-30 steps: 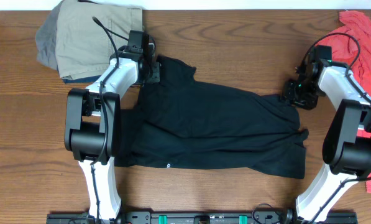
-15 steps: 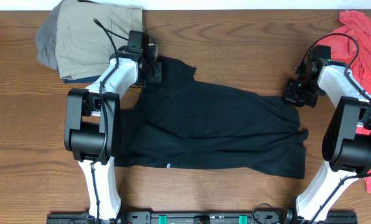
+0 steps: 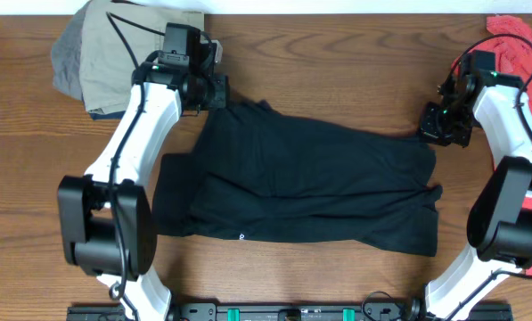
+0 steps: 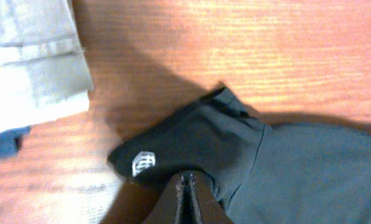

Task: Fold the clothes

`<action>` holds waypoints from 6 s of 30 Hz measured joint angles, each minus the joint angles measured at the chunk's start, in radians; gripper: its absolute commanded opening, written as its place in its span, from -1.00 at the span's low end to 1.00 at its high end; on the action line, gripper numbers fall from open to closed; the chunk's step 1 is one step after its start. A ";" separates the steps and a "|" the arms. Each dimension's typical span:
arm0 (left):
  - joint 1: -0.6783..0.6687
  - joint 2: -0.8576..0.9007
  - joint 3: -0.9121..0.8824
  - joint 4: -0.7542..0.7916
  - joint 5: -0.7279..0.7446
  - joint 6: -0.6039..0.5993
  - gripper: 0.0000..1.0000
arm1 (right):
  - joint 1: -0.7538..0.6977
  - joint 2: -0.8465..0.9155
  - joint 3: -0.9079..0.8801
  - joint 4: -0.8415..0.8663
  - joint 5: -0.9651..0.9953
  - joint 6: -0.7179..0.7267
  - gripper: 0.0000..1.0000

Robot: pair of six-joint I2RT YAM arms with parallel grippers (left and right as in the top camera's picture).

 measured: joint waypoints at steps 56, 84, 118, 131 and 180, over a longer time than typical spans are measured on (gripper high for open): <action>0.099 -0.018 -0.260 -0.667 0.014 0.136 -0.88 | -0.076 -0.347 -0.182 -0.289 0.047 0.071 -0.98; 0.089 -0.064 -0.187 -0.689 -0.055 0.009 -0.04 | 0.030 -0.347 -0.268 -0.233 0.045 0.116 0.23; -0.134 -0.018 -0.484 -0.279 0.008 -0.103 -0.74 | 0.330 -0.347 -0.700 0.240 -0.095 0.301 -0.97; 0.058 -0.029 -0.552 -0.271 0.130 -0.111 -0.88 | 0.226 -0.349 -0.709 0.257 -0.091 0.320 -0.97; 0.069 -0.394 -0.551 -0.298 0.072 -0.121 0.96 | -0.118 -0.379 -0.708 0.145 -0.204 0.014 0.99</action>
